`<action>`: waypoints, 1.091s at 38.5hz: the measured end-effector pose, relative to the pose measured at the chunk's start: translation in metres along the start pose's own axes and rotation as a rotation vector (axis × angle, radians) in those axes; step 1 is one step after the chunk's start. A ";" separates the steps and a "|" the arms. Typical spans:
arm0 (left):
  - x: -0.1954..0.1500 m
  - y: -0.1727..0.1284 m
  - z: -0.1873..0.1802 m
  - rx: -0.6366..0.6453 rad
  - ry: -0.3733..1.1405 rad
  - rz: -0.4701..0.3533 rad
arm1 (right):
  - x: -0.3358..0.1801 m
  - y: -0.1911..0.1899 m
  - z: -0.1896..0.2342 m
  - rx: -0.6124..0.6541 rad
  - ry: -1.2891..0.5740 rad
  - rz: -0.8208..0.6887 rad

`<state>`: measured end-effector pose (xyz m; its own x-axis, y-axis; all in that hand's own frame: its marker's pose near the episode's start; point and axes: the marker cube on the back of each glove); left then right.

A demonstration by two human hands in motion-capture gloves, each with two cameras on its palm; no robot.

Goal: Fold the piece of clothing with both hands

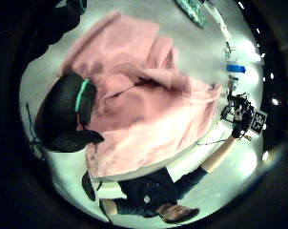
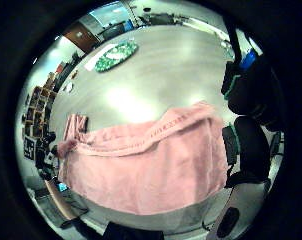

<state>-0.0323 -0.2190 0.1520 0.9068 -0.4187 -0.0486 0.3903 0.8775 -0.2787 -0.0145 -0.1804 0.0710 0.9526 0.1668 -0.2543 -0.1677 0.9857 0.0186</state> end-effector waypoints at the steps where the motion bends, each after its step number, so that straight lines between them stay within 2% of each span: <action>1: -0.002 0.000 -0.006 0.044 0.020 -0.010 | 0.003 0.002 -0.003 0.001 0.001 0.004; 4: -0.002 0.011 -0.025 0.147 0.105 0.016 | 0.016 0.012 -0.011 -0.046 -0.004 0.030; 7: 0.000 0.030 -0.036 0.190 0.166 0.058 | 0.024 0.023 -0.013 -0.089 -0.041 0.057; 13: 0.009 0.067 -0.024 0.264 0.199 0.199 | 0.035 0.040 0.012 -0.159 -0.145 0.181; 18: 0.009 0.092 0.033 0.152 0.116 0.172 | 0.041 0.044 0.070 -0.203 -0.214 0.323; 22: 0.006 0.089 0.080 0.098 0.078 0.130 | 0.038 0.047 0.113 -0.280 -0.256 0.408; 27: 0.002 0.078 0.121 0.042 0.032 0.088 | 0.028 0.053 0.149 -0.391 -0.323 0.448; 30: 0.001 0.077 0.137 -0.053 0.026 0.075 | 0.022 0.051 0.158 -0.351 -0.336 0.451; 36: 0.003 0.081 0.143 -0.113 0.046 0.076 | 0.013 0.053 0.153 -0.241 -0.371 0.465; 42: 0.005 0.078 0.140 -0.068 0.057 0.044 | 0.004 0.055 0.143 -0.159 -0.347 0.447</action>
<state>0.0249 -0.1192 0.2647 0.9115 -0.3947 -0.1159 0.3371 0.8782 -0.3393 0.0161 -0.1222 0.2097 0.8037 0.5901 0.0767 -0.5826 0.8065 -0.1007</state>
